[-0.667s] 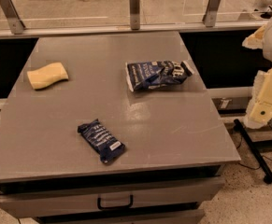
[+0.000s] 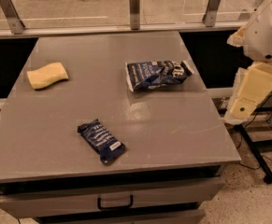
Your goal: Move rxbar blueberry near sponge
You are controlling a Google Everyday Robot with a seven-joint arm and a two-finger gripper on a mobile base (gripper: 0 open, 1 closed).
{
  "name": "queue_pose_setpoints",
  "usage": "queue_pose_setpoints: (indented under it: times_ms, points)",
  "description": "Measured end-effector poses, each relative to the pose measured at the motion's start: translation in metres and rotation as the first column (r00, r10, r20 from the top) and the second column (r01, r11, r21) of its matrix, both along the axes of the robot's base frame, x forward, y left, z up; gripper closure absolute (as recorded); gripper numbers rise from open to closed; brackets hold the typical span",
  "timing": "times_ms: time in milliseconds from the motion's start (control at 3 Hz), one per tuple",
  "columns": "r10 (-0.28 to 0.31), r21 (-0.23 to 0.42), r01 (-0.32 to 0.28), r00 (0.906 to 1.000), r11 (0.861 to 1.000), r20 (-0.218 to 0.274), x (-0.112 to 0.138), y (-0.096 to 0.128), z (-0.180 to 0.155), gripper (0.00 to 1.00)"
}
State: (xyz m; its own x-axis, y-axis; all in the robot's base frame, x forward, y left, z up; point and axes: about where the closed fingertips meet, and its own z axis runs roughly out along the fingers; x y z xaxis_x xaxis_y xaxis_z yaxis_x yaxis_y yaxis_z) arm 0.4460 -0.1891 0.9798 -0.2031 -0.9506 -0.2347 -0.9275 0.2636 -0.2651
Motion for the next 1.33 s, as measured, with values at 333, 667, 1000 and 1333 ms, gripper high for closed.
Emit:
queue_pose_setpoints:
  times_ms: [333,667,1000,1333]
  points:
    - [-0.024,0.043,0.023,0.9996,0.999,0.015,0.009,0.047,-0.005,0.0]
    - [-0.086,0.025,0.086,0.996,0.996,0.021,0.012,0.089,-0.02,0.0]
    - [-0.173,-0.01,0.173,0.9845,0.985,-0.029,0.023,0.116,-0.048,0.0]
    - [-0.256,0.006,0.257,0.9619,0.966,-0.097,0.034,0.148,-0.079,0.0]
